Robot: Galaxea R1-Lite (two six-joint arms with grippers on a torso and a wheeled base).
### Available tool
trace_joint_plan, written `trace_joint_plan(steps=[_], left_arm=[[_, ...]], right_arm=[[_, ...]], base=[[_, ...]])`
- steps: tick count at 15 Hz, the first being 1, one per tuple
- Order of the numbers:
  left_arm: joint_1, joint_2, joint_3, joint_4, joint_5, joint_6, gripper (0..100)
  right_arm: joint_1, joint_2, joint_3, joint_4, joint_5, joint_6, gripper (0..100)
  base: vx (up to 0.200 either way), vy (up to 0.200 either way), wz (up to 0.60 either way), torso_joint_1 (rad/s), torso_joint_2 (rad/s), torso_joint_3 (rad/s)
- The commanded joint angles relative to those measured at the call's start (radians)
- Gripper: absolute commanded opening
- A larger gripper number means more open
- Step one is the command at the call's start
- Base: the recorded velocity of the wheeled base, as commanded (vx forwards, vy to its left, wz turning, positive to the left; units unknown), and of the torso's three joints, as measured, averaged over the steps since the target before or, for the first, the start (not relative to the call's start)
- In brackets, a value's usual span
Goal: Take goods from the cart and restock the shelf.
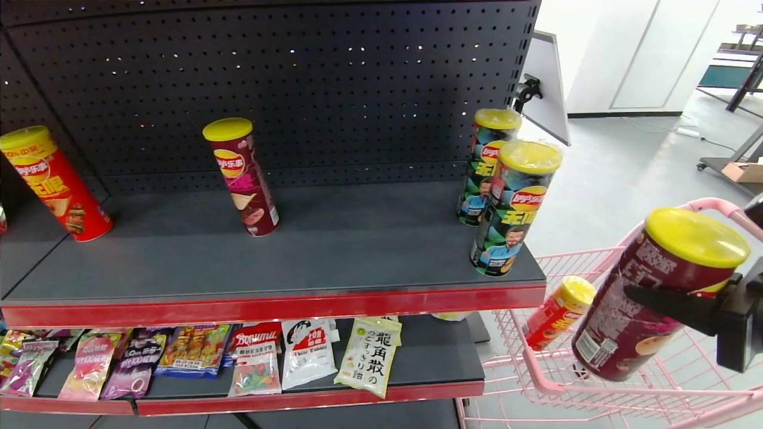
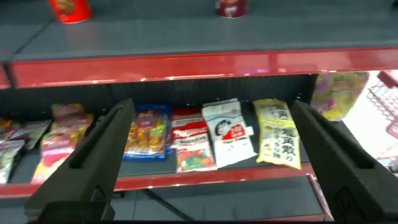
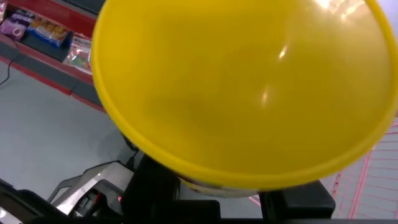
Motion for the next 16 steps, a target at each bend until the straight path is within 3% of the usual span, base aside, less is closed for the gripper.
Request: trace_joint_plan(steps=[1, 4, 9, 11, 16], left_arm=[[0.000, 0.001, 0.000, 0.000, 0.000, 0.001, 100], [0.000, 0.001, 0.000, 0.000, 0.000, 0.004, 100], [0.000, 0.001, 0.000, 0.000, 0.000, 0.004, 100], [0.000, 0.001, 0.000, 0.000, 0.000, 0.005, 100], [0.000, 0.001, 0.000, 0.000, 0.000, 0.004, 100]], right_arm=[[-0.011, -0.039, 0.045, -0.015, -0.004, 0.005, 0], [-0.006, -0.089, 0.103, -0.073, 0.069, 0.009, 0], [-0.005, -0.135, 0.186, -0.128, 0.125, -0.023, 0], [-0.005, -0.132, 0.196, -0.130, 0.220, -0.024, 0], [0.052, -0.137, 0.187, -0.131, 0.224, -0.029, 0]], base=[[0.000, 0.000, 0.00, 0.000, 0.00, 0.000], [0.000, 0.000, 0.00, 0.000, 0.00, 0.000], [0.000, 0.200, 0.00, 0.001, 0.00, 0.005], [0.000, 0.200, 0.00, -0.005, 0.00, 0.009], [0.000, 0.200, 0.00, 0.000, 0.00, 0.000]])
